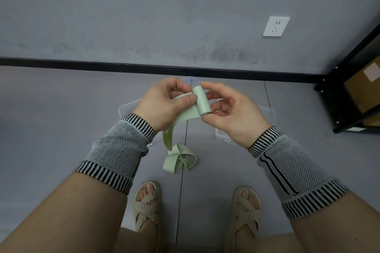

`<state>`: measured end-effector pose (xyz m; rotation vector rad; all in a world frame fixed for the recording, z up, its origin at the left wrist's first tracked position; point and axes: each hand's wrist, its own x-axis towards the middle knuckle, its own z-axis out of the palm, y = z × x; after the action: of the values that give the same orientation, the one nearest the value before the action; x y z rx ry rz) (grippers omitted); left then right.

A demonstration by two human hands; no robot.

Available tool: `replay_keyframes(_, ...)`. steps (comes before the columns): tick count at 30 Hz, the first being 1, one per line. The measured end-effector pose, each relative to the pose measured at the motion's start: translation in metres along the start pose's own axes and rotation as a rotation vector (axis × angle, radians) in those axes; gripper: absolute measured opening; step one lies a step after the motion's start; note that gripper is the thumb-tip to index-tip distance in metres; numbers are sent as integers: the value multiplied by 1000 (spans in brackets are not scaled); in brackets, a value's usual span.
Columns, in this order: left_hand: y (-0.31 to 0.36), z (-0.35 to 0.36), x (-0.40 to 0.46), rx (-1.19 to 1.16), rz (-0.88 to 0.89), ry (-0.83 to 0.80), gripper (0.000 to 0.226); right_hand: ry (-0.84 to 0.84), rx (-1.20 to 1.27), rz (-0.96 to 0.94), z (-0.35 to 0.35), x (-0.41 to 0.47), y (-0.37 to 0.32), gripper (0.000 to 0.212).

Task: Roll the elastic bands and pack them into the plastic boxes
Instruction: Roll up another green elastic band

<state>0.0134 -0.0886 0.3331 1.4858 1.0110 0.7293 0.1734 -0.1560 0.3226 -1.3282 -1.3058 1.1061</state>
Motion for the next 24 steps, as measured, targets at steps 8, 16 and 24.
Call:
replay_keyframes(8,-1,1,1,1,-18,-33,15,-37,-42,-2,0,0,4,70)
replay_keyframes(16,5,1,0,29,-25,6,5,-34,-75,-19,-8,-1,2,62)
replay_keyframes(24,4,11,2,46,-18,107,13,15,-242,-88,-1,2,5,62)
